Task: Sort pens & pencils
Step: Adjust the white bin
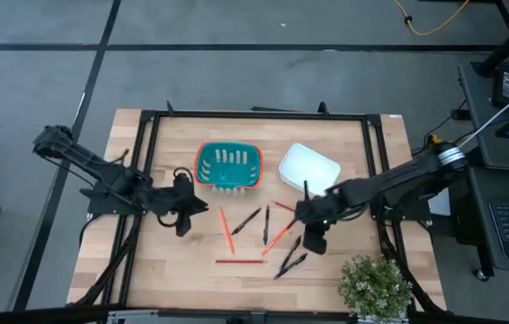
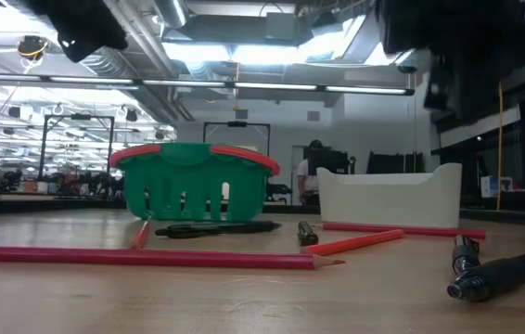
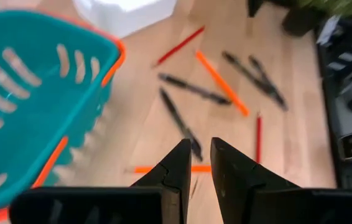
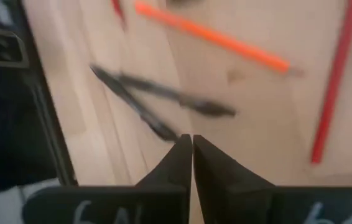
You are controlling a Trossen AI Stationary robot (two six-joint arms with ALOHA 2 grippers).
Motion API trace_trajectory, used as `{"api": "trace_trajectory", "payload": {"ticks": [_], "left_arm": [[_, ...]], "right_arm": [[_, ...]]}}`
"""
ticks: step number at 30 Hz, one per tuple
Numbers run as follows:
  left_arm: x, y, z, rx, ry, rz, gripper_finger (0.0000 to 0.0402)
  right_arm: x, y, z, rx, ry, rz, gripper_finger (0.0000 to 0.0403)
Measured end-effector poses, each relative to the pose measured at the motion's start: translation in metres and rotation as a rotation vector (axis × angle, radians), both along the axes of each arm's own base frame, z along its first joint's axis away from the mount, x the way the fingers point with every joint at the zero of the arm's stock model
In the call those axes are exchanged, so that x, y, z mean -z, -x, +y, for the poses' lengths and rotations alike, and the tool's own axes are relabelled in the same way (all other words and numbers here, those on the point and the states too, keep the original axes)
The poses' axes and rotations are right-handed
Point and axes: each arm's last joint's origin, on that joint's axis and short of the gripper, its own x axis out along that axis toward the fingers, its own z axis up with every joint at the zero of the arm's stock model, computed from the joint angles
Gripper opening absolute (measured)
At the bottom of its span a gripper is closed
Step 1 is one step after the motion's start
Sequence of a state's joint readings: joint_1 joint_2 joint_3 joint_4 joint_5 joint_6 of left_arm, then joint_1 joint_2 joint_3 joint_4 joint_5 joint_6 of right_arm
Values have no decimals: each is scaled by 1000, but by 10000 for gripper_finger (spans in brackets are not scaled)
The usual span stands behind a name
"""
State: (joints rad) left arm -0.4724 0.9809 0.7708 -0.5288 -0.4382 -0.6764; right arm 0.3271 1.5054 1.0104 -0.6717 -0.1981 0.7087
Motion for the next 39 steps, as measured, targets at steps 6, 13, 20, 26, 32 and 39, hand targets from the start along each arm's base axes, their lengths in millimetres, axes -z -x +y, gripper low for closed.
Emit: {"api": "trace_trajectory", "payload": {"ticks": [6, 13, 20, 26, 32, 39], "left_arm": [[4, -6, -6, -39, -14, 52, 56], [6, -5, -4, -52, -36, 73, 56], [8, -2, -2, -72, -69, 96, 56], [8, -2, -2, -75, -73, 100, 56], [9, -1, -2, -74, -78, 107, 56], [9, -1, -1, -75, -82, 113, 56]], "right_arm": [[25, -8, 3, 12, 16, 110, 18], [27, -9, 1, 22, 58, 98, 18], [26, -16, -9, -1, 64, 53, 18], [24, -23, -17, -27, 24, -5, 19], [24, -25, -22, -19, 21, -12, 46], [24, -27, -32, 19, 34, -14, 91]]}}
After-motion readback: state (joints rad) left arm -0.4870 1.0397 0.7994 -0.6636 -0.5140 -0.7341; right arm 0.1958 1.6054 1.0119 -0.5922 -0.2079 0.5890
